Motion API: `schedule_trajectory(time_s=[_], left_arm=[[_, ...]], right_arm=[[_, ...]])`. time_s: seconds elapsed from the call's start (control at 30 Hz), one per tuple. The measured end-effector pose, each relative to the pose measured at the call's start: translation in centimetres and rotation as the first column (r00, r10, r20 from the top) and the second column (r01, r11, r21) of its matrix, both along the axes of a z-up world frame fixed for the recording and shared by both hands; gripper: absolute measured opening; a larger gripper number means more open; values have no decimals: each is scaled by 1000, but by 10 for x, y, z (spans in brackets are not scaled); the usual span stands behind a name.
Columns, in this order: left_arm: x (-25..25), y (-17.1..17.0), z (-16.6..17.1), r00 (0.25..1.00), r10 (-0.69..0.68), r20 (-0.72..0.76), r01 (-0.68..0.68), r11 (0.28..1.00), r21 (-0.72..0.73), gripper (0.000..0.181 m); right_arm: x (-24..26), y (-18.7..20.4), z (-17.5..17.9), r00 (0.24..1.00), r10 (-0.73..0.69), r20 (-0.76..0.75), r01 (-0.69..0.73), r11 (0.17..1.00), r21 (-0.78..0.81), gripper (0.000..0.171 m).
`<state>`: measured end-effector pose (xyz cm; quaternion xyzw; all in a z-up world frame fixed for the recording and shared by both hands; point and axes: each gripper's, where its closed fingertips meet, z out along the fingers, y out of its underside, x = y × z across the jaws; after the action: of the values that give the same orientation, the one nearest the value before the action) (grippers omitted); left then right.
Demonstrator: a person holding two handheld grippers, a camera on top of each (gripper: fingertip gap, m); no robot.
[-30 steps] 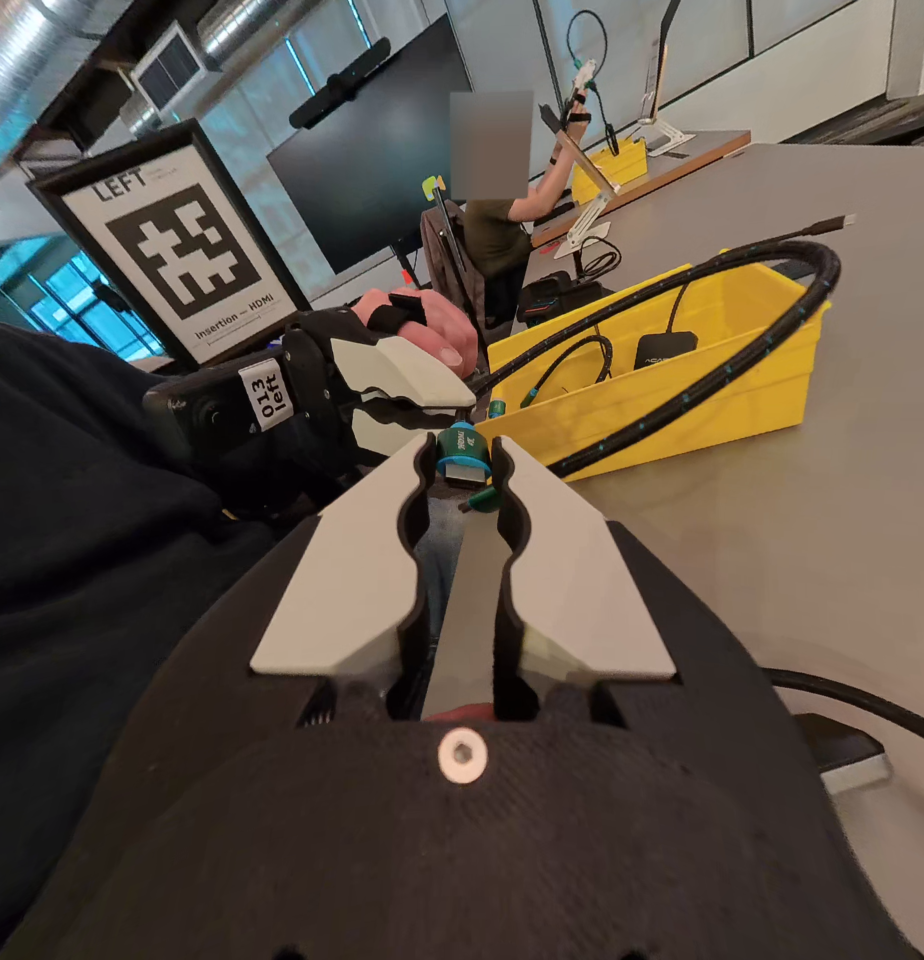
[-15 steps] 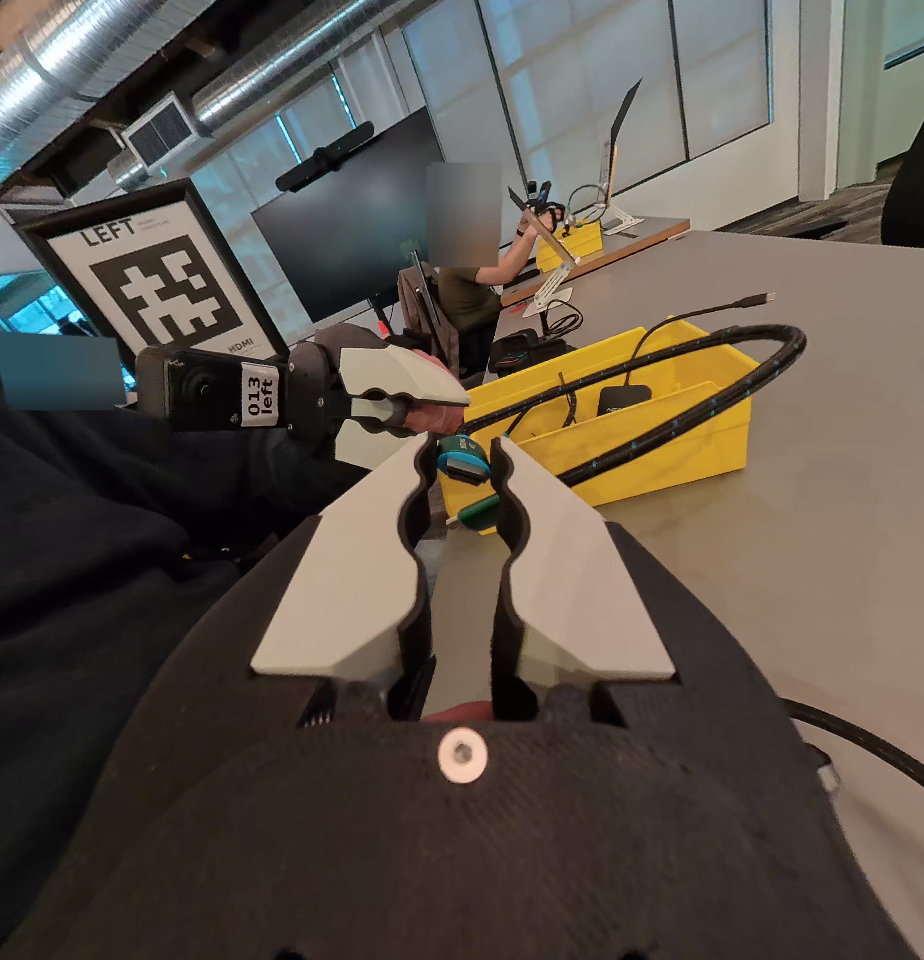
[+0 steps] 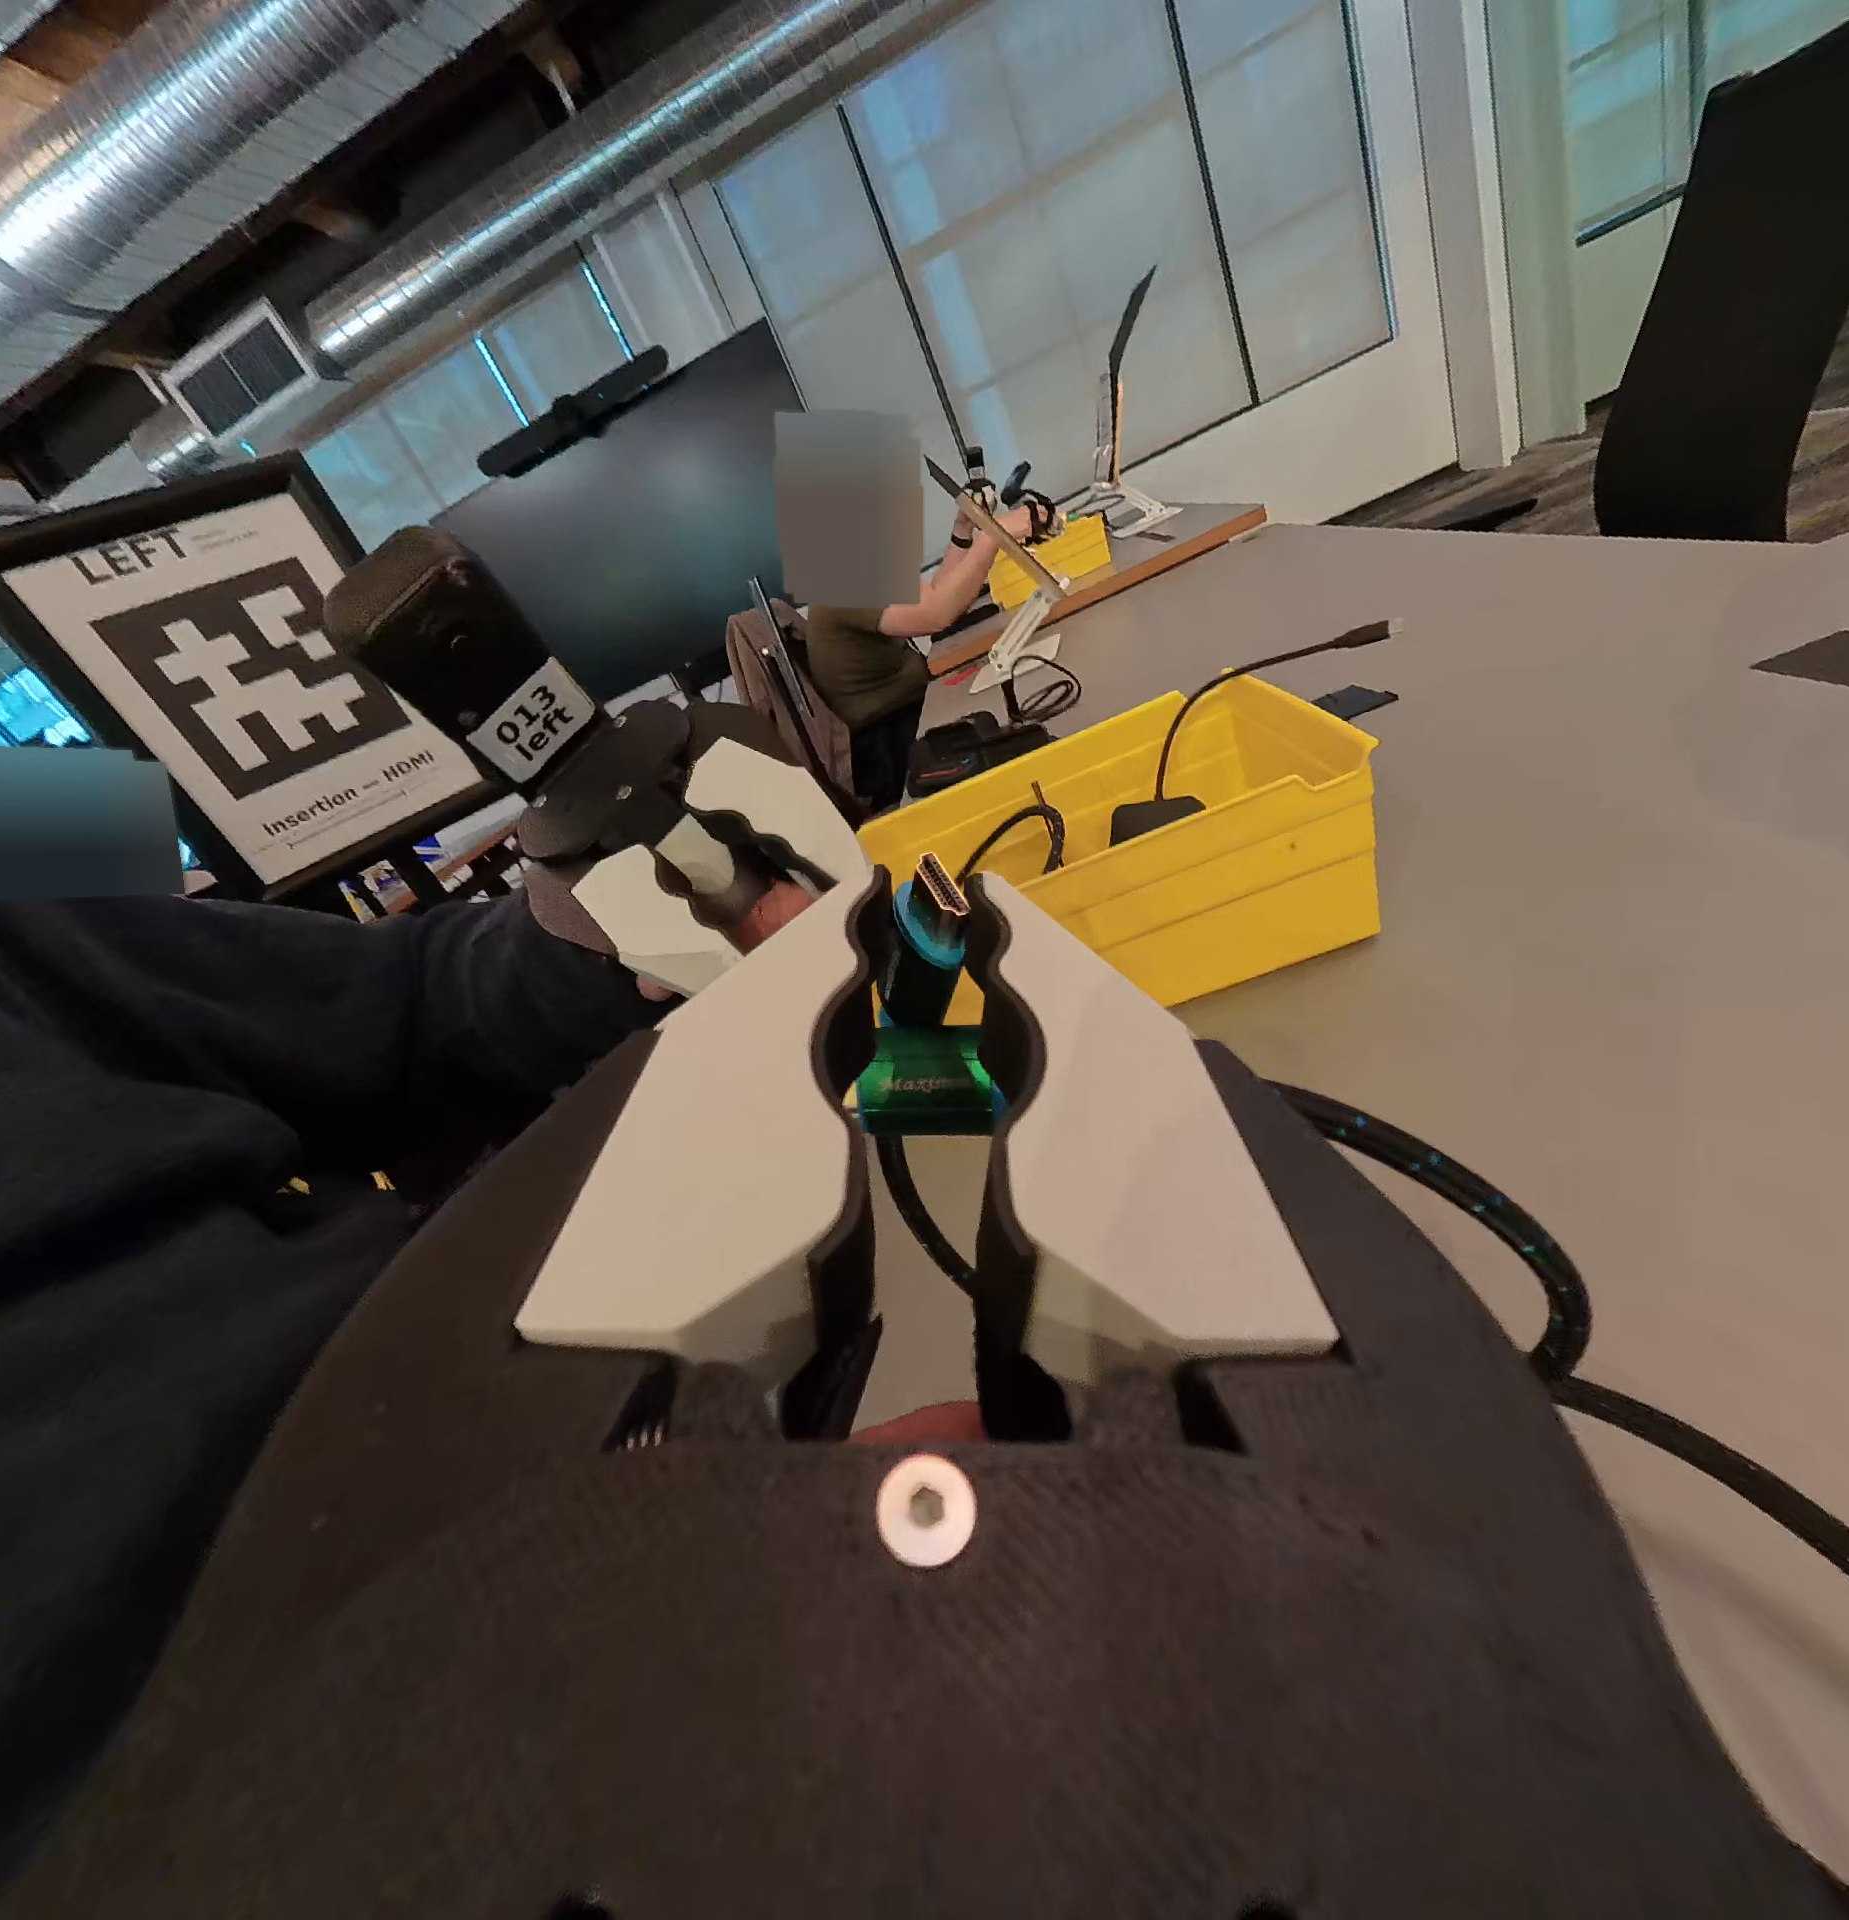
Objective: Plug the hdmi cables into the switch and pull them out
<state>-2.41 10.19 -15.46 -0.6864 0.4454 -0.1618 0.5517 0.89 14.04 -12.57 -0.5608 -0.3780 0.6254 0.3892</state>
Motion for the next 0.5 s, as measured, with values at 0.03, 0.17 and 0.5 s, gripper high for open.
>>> schedule_trajectory(time_s=[0.03,0.17,0.5], left_arm=[[2,-2,-4,1000,-18,20,18,999,-34,27],[25,-26,-11,981,-146,125,167,971,-171,22],[69,-31,-6,811,-40,584,324,862,-390,49]], right_arm=[[0,0,-2,1000,-3,5,3,1000,3,12],[-1,2,-2,1000,-21,10,21,1000,9,12],[-19,-20,23,999,3,-43,1,995,100,11]])
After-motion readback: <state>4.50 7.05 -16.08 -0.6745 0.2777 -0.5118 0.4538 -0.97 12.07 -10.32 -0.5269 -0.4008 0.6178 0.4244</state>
